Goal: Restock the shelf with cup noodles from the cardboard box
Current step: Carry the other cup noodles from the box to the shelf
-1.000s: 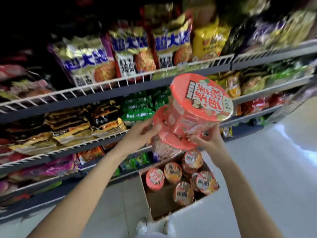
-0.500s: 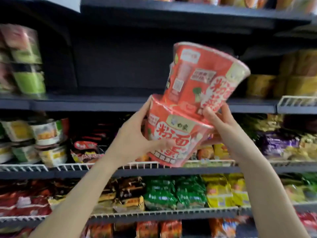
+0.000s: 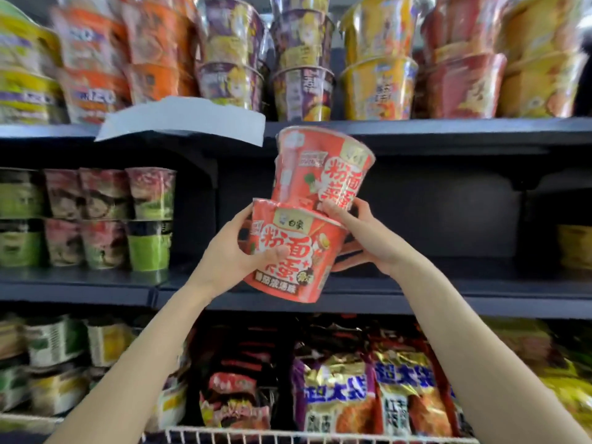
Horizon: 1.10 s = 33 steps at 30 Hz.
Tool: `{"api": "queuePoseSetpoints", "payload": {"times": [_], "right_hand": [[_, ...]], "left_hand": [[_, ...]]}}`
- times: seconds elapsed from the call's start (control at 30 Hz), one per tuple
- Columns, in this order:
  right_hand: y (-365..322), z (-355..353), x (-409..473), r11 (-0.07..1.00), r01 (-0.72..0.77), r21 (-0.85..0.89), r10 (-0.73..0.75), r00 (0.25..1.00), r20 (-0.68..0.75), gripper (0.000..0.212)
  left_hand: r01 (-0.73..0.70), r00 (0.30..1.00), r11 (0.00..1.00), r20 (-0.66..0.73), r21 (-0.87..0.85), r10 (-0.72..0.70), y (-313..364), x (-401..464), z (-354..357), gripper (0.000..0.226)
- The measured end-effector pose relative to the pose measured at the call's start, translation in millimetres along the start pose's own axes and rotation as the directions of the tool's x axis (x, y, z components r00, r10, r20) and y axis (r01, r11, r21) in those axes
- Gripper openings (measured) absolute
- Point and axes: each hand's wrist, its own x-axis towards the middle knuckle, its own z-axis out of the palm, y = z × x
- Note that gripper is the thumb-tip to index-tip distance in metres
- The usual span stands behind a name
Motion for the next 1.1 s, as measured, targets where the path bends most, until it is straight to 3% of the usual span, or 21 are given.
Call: {"api": "queuePoseSetpoints", "payload": {"times": [0.2,0.27,0.33,0.47,0.63,0.83,0.97,1.1], "right_hand": [[23.8,35.6,72.0,1.000,-0.004,-0.005,0.004,1.000,0.019,0.078],[36.4,42.5,93.5,1.000,-0.006,-0.006,0.006,1.000,0.027,0.077],[46.1,49.0,115.9,1.000,-0.008,-0.027,0.009,0.999,0.038,0.075],[53.8,69.3,166.6,0.994,-0.001,-0.110,0.011,0.996,0.091,0.076],[63.7,108.6,227.0,0.986,-0.021,-0.167,0.046,0.988,0.147,0.053],[84.9,139.0,277.1,0.954,-0.084,-0.288,0.074,0.996,-0.044,0.062],[92.0,145.1,287.7,0.957,-0.093,-0.275,0.047,0.985,-0.167,0.089],[90.3,138.5,270.0,0.973,-0.050,-0.227,0.020,0.991,-0.131,0.077]], "left_hand": [[0.031,0.998,0.997,0.044,0.072,-0.034,-66.1,46.6,-30.7,0.113],[0.074,0.992,0.991,0.090,0.113,-0.085,-88.0,62.1,-33.5,0.136],[0.119,0.984,0.985,0.117,0.125,-0.134,-110.0,76.1,-32.2,0.144],[0.167,0.981,0.955,0.051,0.246,-0.185,-144.7,103.6,-30.7,0.134],[0.311,0.945,0.865,-0.031,0.393,-0.325,-176.1,135.1,-31.5,0.132],[0.356,0.932,0.789,-0.129,0.501,-0.339,-207.7,162.7,-50.1,0.125],[0.357,0.933,0.811,-0.132,0.464,-0.336,-218.6,169.2,-52.4,0.119],[0.380,0.922,0.828,-0.102,0.412,-0.373,-214.0,166.3,-54.3,0.106]]}}
